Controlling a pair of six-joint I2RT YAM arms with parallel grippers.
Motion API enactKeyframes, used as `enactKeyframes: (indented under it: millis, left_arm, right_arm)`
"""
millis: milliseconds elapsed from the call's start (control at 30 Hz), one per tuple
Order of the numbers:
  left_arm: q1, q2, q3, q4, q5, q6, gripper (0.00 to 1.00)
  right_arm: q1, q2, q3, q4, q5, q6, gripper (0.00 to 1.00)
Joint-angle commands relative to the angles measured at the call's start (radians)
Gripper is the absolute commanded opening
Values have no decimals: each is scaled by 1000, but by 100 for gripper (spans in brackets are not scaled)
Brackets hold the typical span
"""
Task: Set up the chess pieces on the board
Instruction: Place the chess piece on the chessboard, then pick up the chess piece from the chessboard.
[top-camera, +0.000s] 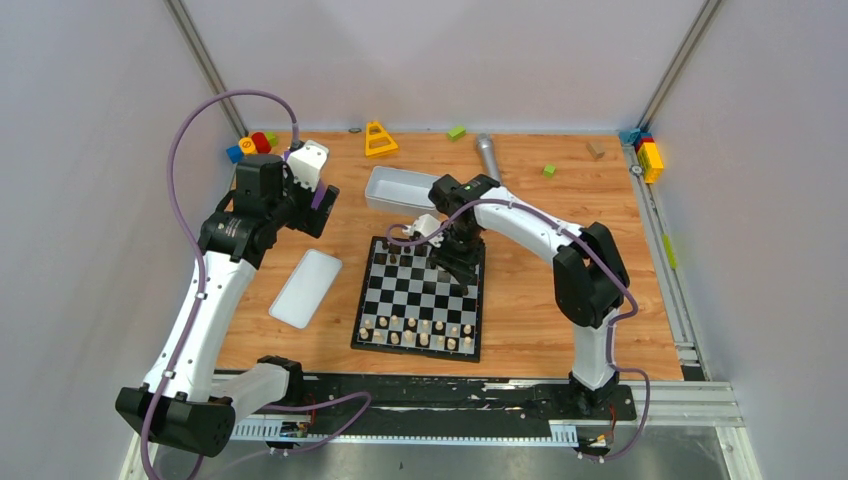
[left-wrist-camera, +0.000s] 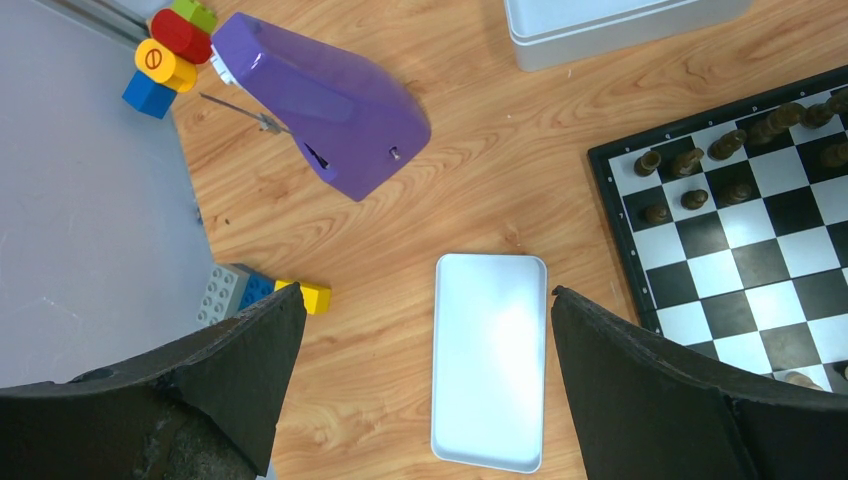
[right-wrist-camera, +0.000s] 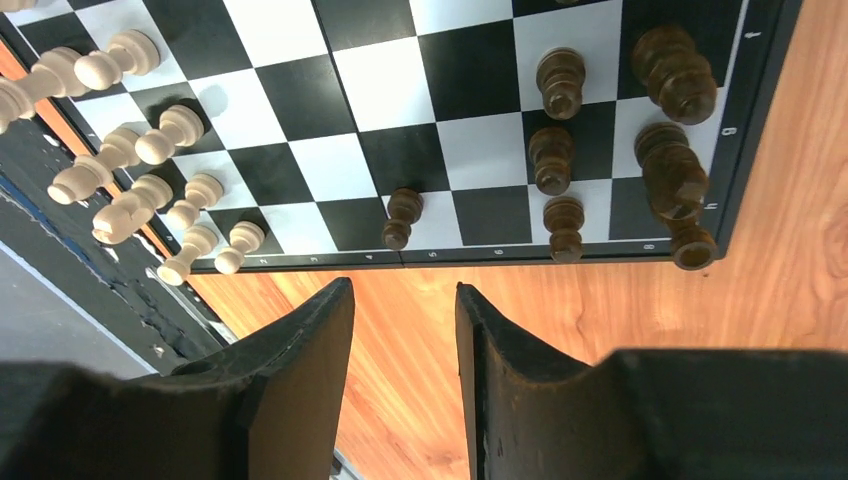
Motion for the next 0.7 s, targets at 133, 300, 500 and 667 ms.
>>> enactKeyframes:
  millis: [133,300,500,667]
  left_arm:
    - [6,10,17,14,-3,-7,100]
    - [7,13,10,18,-11,-3,100]
    - [7,15,9,19,-14,-2,100]
    - [6,12,6,19,-16,-2,100]
  right_arm:
    - [-16,-64,-133,200,-100,93,44]
    - [-16,-62,-183,250,-91,104,42]
    - [-16,-53,-191,264,-81,107,36]
    - [-16,-44,-191,247,-70,102,30]
